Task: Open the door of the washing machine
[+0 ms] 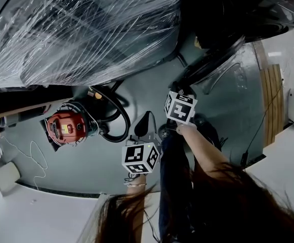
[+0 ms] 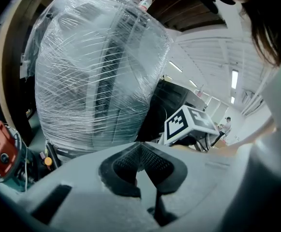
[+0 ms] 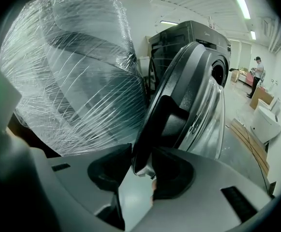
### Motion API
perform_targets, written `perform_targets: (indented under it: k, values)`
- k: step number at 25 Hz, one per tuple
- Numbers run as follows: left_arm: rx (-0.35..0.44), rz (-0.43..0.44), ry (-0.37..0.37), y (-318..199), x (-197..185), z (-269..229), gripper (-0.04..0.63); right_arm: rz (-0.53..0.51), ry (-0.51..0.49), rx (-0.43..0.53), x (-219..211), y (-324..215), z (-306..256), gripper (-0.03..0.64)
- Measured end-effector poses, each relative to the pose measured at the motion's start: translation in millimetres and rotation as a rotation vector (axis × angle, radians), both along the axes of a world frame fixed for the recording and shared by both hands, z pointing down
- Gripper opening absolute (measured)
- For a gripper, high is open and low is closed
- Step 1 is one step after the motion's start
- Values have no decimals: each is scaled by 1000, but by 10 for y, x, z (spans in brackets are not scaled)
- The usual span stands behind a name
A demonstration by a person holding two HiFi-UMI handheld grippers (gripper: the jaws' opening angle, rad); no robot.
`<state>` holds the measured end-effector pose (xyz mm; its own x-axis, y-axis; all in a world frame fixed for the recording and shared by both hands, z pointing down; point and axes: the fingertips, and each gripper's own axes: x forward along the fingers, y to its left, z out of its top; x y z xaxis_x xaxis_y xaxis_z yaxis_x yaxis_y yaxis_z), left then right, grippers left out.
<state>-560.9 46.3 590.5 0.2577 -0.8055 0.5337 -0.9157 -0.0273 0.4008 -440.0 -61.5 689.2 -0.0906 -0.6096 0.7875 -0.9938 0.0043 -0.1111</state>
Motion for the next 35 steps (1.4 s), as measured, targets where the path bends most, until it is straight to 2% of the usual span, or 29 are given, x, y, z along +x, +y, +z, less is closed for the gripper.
perform_targets:
  k: [12, 25, 35]
  values:
    - [-2, 9, 8, 0, -48, 31, 12, -5, -16, 6, -62, -58, -7, 121]
    - [10, 73, 2, 33, 87, -37, 12, -28, -15, -21, 48, 76, -20, 115]
    - [32, 99, -13, 93, 212, -220, 12, -63, 16, 25, 194, 182, -279, 84]
